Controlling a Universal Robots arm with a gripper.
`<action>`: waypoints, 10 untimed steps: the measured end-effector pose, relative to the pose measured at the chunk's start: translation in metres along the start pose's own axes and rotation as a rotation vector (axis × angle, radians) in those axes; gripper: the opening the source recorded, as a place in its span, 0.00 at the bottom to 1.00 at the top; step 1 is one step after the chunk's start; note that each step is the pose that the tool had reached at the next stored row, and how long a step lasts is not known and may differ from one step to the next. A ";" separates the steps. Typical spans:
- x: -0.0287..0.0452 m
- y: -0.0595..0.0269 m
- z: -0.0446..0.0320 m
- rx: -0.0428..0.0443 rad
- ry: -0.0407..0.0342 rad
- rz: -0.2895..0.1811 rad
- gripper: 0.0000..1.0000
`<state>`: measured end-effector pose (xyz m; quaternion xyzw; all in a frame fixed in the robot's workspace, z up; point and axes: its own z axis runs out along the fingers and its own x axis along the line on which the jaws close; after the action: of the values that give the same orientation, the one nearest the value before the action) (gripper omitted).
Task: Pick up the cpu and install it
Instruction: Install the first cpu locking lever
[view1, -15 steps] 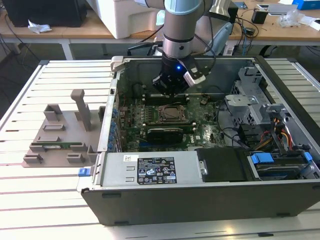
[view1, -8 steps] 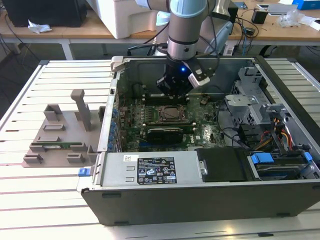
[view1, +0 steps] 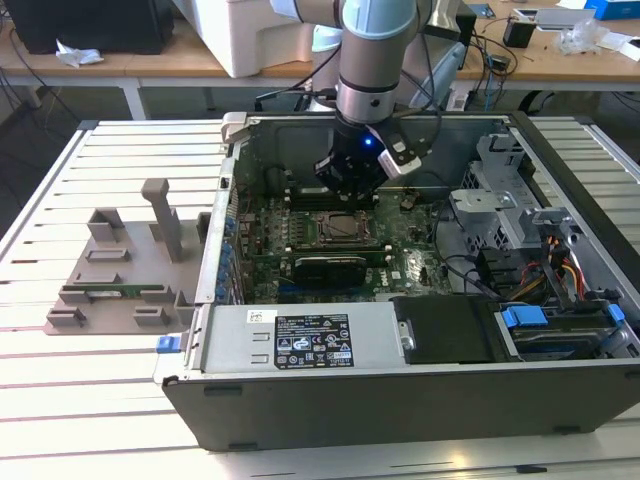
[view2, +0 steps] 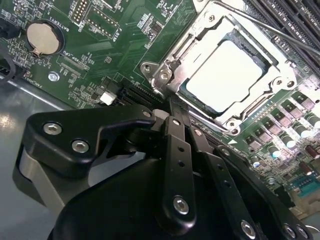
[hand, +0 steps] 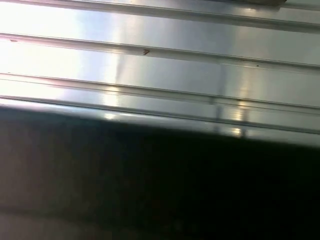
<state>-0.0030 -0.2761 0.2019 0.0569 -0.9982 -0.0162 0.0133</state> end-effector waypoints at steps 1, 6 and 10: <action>0.0000 0.0001 -0.0002 0.0002 0.0000 0.000 0.11; 0.0004 -0.0005 -0.0114 0.0202 -0.0005 0.000 0.11; 0.0014 -0.0086 -0.0121 0.0319 0.0006 0.001 0.11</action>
<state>-0.0031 -0.2852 0.2137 0.0567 -0.9983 -0.0002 0.0127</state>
